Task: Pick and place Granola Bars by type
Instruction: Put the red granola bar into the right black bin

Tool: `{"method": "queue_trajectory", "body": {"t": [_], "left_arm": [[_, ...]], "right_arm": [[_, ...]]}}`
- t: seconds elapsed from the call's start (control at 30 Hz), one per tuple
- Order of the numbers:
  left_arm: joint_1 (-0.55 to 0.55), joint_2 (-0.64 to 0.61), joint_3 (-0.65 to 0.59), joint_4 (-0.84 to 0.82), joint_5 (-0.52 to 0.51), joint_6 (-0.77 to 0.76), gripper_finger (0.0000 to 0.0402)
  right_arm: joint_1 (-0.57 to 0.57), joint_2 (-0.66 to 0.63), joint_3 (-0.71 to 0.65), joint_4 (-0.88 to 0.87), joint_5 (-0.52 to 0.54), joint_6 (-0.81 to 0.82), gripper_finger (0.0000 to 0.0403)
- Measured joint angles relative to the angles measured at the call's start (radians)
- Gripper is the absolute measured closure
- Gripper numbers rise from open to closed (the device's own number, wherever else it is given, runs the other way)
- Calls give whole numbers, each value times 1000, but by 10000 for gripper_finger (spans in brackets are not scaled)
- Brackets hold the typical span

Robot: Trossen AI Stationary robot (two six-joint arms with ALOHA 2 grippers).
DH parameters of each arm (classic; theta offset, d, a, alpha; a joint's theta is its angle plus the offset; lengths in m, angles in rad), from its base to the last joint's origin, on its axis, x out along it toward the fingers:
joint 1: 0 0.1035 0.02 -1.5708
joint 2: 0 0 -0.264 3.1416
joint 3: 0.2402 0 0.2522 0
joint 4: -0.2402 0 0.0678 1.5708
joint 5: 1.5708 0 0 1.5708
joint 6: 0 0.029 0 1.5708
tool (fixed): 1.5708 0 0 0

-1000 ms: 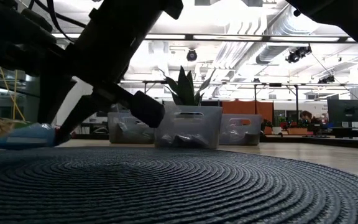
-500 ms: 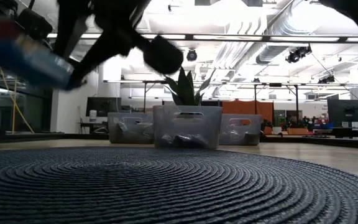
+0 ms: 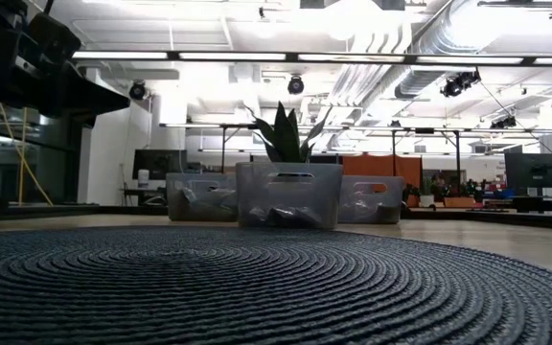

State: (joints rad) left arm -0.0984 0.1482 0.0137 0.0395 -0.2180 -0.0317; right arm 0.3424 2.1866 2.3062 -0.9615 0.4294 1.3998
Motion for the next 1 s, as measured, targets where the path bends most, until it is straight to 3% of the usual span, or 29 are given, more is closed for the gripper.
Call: {"method": "queue_trajectory", "body": {"t": [0.3,0.53,0.9,1.0], "left_arm": [[0,0,0,0,0,0,400],[0,0,0,0,0,0,400],[0,0,0,0,0,0,400],[0,0,0,-1,0,0,400]], "right_arm": [[-13,-137,0,-77,146,-110,344],[-32,-231,0,-206,164,-148,344],[-56,-353,0,-610,168,-72,344],[-83,-376,-17,-600,184,-125,344]]}}
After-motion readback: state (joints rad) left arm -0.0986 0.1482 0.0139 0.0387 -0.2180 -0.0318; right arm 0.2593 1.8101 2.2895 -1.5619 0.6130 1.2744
